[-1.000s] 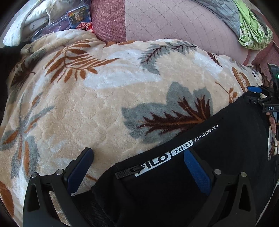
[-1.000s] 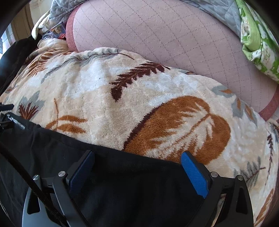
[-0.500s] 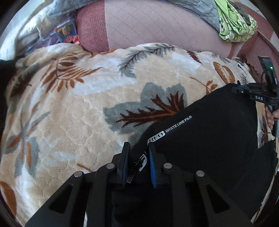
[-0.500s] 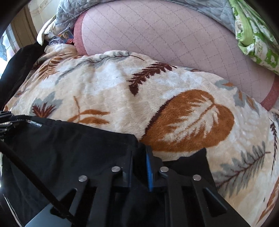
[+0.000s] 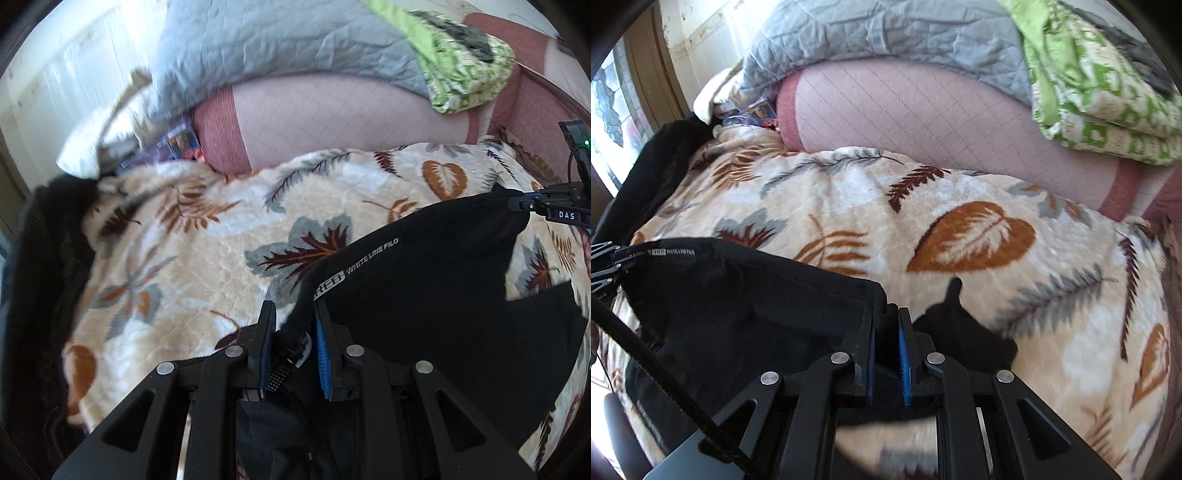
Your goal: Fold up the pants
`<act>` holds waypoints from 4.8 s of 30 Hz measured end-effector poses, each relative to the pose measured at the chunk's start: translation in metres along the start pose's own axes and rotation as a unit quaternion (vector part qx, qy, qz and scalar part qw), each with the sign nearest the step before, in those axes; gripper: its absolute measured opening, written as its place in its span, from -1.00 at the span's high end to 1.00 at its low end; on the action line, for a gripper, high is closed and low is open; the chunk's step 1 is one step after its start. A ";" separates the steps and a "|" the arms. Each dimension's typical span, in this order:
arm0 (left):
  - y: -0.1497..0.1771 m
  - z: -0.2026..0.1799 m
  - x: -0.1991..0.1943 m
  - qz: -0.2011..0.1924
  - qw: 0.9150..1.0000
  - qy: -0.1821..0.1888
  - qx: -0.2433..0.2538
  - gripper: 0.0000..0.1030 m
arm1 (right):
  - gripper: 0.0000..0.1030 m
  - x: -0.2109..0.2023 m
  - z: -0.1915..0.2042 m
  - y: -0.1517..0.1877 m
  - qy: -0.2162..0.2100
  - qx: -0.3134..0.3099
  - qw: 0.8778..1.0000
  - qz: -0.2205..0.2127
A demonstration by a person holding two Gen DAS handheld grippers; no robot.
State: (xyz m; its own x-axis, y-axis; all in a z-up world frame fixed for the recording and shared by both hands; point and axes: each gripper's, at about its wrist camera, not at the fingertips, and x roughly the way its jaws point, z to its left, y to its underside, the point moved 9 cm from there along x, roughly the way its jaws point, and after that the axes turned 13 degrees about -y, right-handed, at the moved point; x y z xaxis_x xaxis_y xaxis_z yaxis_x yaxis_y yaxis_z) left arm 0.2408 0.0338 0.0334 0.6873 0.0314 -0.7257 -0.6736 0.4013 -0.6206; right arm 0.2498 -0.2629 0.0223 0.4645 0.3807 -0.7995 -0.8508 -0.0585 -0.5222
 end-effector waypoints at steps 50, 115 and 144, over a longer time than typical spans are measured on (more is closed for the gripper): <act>0.184 0.013 -0.092 0.039 0.995 -0.023 -0.091 0.65 | 0.77 -0.051 0.039 0.236 -0.064 0.162 0.985 0.012; 0.158 -0.086 -0.066 0.106 0.981 0.056 -0.150 -0.15 | 0.91 -0.159 -0.156 0.247 0.237 0.317 0.916 -0.065; 0.166 -0.121 -0.052 0.075 0.995 0.025 -0.056 -0.22 | 1.00 0.113 0.090 0.041 0.000 -0.022 0.993 0.117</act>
State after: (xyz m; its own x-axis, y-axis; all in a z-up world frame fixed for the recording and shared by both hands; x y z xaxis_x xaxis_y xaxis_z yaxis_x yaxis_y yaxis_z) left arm 0.0606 -0.0119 -0.0674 0.5635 0.0363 -0.8253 -0.7961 0.2907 -0.5307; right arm 0.2448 -0.1397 -0.0628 0.2559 0.3525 -0.9001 -0.9238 -0.1851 -0.3351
